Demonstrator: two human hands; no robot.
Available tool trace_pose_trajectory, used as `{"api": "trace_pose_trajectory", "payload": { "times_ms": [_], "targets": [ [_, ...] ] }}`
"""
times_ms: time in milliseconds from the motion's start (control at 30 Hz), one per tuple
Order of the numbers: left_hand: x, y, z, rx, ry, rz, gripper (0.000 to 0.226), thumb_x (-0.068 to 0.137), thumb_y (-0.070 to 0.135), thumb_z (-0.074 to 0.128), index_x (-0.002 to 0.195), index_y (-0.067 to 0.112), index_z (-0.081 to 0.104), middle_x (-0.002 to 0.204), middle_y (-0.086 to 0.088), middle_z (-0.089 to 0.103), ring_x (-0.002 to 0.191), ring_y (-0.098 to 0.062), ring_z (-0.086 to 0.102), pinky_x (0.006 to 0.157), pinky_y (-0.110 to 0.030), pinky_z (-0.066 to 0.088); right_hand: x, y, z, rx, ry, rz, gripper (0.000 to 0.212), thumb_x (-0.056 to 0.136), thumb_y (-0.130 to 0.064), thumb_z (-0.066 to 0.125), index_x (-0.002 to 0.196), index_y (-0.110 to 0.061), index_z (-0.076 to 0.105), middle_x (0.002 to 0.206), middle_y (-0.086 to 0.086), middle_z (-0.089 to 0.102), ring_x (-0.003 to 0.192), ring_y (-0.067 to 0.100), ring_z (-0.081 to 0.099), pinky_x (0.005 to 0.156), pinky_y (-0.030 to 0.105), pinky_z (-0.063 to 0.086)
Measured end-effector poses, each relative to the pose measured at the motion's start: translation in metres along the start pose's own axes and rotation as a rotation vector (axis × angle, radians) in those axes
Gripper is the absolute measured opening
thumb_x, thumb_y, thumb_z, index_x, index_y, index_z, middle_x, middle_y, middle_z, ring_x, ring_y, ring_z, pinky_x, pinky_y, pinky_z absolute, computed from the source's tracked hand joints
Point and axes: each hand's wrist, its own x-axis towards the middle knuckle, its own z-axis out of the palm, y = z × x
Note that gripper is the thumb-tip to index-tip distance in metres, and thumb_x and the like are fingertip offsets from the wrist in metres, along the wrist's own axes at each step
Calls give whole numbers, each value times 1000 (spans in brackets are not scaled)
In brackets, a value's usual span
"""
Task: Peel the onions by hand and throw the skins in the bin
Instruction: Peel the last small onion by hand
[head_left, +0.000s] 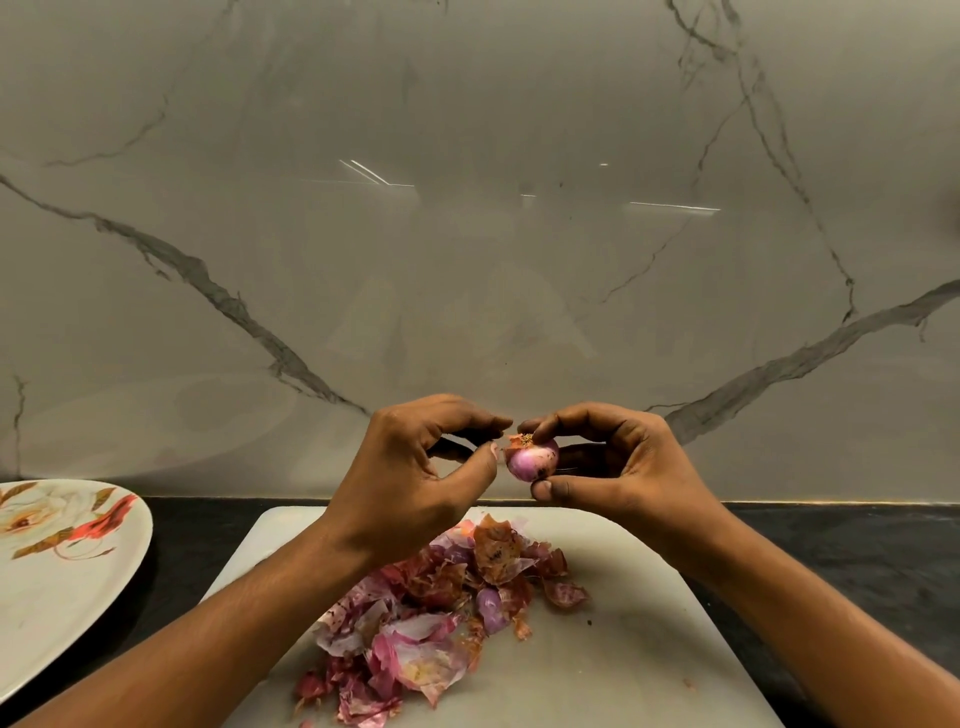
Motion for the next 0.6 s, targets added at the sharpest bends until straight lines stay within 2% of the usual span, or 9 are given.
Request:
{"api": "trace_pose_trajectory", "payload": {
  "times_ms": [200,400,600],
  "targets": [
    [-1,0,2,-42,-53,23,17,92,18,81,109,15,83,99,7,78,91,-14,75,74,-30,65,-1,-1,0,10,-12,2,41,76,15,83,110,-7,73,116,6,78,102,29,78,86,39,65],
    [0,-4,1,-31,-82,52,14,93,16,78,106,14,83,98,7,77,90,-14,75,74,-32,64,-2,-2,-1,23,-51,33,38,77,14,82,107,-6,70,119,6,78,104,31,77,83,34,63],
    [0,-3,3,67,-87,121,9,95,15,76,102,14,82,95,7,76,86,-12,73,71,-32,62,-3,-3,3,29,-49,45,39,74,-7,88,108,-5,69,117,9,78,103,31,77,88,40,64]
  ]
}}
